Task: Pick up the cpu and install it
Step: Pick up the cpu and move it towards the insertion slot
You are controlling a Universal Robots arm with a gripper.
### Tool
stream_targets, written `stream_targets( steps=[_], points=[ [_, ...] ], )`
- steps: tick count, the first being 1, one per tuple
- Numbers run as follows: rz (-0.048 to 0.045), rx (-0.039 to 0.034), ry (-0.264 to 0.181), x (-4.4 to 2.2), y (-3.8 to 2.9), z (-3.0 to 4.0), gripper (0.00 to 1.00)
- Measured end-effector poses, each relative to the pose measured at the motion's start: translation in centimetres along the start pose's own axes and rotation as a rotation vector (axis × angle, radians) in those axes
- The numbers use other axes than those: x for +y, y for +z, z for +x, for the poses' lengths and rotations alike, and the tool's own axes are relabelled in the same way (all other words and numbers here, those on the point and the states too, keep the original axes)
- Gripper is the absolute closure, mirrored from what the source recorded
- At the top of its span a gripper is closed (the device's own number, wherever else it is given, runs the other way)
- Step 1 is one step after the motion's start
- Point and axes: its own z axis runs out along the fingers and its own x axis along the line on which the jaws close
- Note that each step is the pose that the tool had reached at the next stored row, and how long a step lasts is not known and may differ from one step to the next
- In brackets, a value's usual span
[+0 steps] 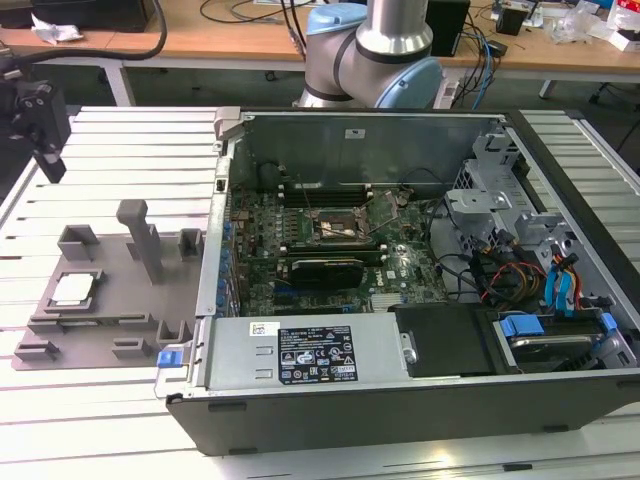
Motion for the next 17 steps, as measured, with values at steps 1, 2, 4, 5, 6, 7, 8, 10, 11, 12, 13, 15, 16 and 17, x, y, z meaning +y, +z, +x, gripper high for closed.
stream_targets(
  steps=[1,2,4,5,6,7,8,10,11,12,13,15,16,17],
  points=[
    [-0.0001,0.0000,0.000,0.00,0.08,0.00,0.38],
    [-0.0001,0.0000,0.000,0.00,0.18,0.00,0.38],
    [-0.0001,-0.0001,0.000,0.00,0.31,0.00,0.38],
    [-0.0001,0.0000,0.000,-0.01,0.37,0.00,0.38],
    [-0.0001,-0.0001,0.000,-0.01,0.49,0.01,0.38],
    [-0.0001,0.0000,0.000,-0.01,0.58,0.01,0.38],
    [-0.0001,-0.0001,0.000,-0.01,0.68,0.01,0.38],
    [-0.0001,-0.0001,0.000,-0.01,0.86,0.02,0.38],
    [-0.0001,0.0000,0.000,-0.02,0.95,0.02,0.38],
    [-0.0001,0.0000,0.000,-0.02,1.04,0.02,0.38],
    [0.0000,0.0000,0.000,-0.02,1.10,0.02,0.38],
    [-0.0001,0.0000,0.000,-0.02,1.19,0.02,0.38],
    [-0.0001,0.0000,0.000,-0.02,1.29,0.03,0.38],
    [-0.0001,-0.0001,0.000,-0.02,1.36,0.03,0.38]
  ],
)
